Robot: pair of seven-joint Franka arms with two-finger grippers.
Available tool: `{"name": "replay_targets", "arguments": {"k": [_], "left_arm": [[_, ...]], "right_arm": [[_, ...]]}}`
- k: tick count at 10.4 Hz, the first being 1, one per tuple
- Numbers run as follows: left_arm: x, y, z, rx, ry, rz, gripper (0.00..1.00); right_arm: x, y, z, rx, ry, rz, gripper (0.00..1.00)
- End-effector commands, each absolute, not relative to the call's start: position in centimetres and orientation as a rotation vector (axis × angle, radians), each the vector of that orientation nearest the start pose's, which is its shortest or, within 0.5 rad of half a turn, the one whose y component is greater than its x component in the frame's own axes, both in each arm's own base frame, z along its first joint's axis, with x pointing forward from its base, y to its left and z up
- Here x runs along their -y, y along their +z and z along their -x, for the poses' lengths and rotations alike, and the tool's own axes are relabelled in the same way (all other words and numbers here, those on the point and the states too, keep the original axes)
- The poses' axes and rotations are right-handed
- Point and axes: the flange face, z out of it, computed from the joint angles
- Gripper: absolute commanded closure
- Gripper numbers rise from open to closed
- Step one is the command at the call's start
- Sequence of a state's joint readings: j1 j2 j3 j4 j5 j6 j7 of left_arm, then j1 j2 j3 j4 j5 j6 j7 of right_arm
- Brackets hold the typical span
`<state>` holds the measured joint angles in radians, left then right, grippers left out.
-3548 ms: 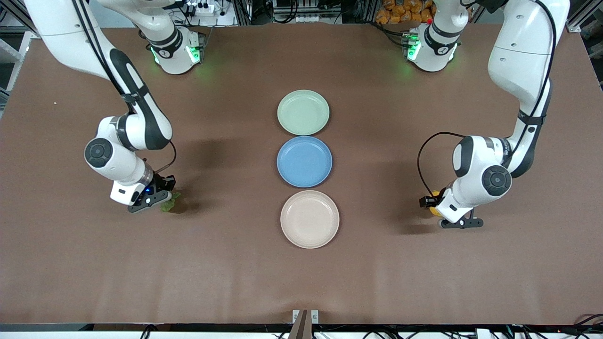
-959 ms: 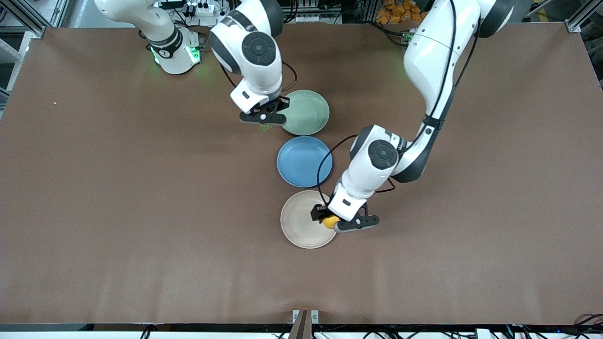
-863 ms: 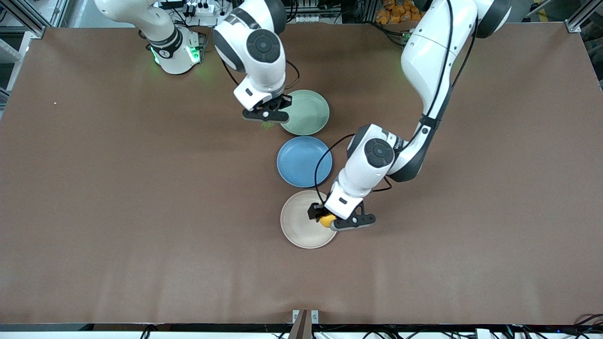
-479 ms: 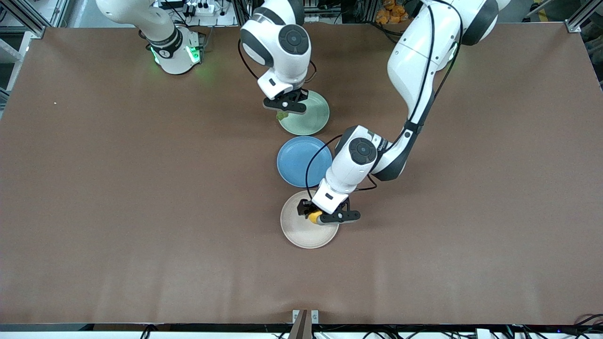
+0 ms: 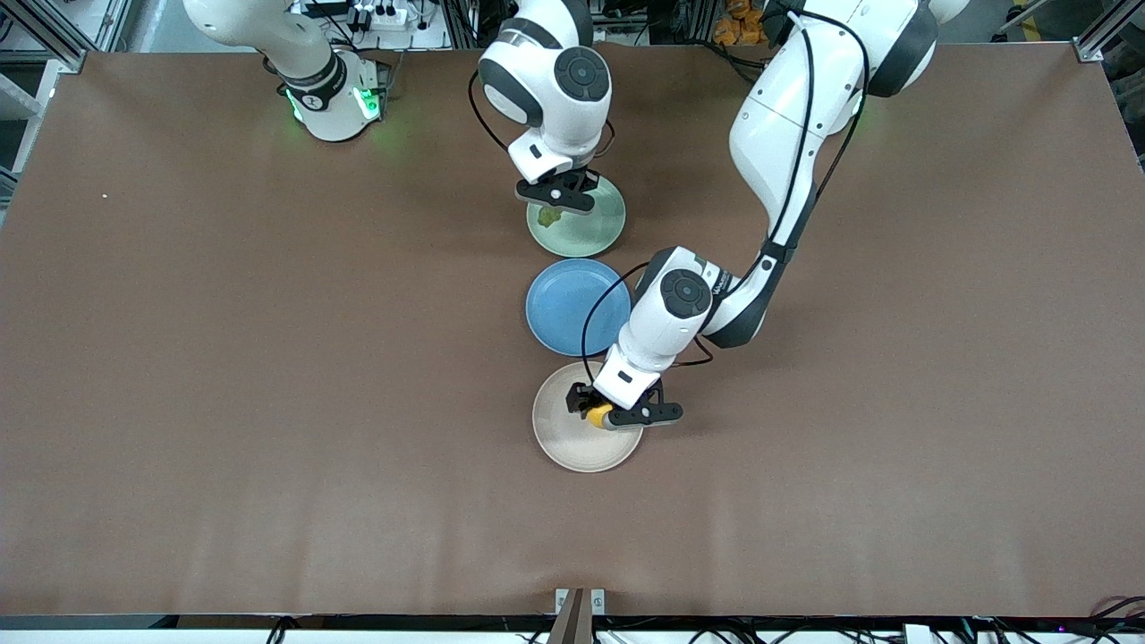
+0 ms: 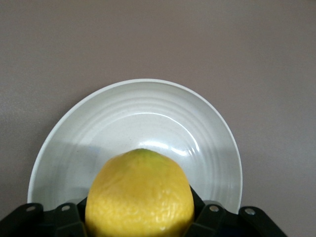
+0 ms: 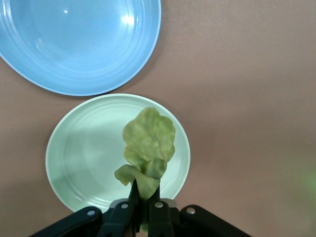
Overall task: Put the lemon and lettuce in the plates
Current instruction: 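Lower the lemon onto the cream plate while the right gripper lowers lettuce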
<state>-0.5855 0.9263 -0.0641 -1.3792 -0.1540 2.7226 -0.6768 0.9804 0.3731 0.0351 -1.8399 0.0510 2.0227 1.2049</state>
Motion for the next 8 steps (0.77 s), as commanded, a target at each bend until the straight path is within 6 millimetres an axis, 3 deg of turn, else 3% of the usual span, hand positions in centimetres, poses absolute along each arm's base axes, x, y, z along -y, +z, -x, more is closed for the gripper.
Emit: {"name": "replay_targets", "arguments": {"k": [1,2,5,8], "left_arm": [[45.3,19.9,-62.5,0.378,-0.456,3.472,0.15],[45.3,20.0,-62.5,0.395,-0.456,3.471,0.0],[45.6,20.3,-62.3,0.449,-0.452,3.469,0.0],[45.6,21.9,-62.6,0.478,-0.456,3.473,0.0]], "right_arm": [[-54.9,29.3,-31.9,-0.387,0.162,3.293,0.0],[-55.0,29.1,-32.0,-0.394,0.156,3.294,0.0],[-54.9,29.2,-32.2,-0.401,0.153,3.293,0.0],[-53.7,29.4,-34.4,-0.392,0.088,3.304,0.0]]}}
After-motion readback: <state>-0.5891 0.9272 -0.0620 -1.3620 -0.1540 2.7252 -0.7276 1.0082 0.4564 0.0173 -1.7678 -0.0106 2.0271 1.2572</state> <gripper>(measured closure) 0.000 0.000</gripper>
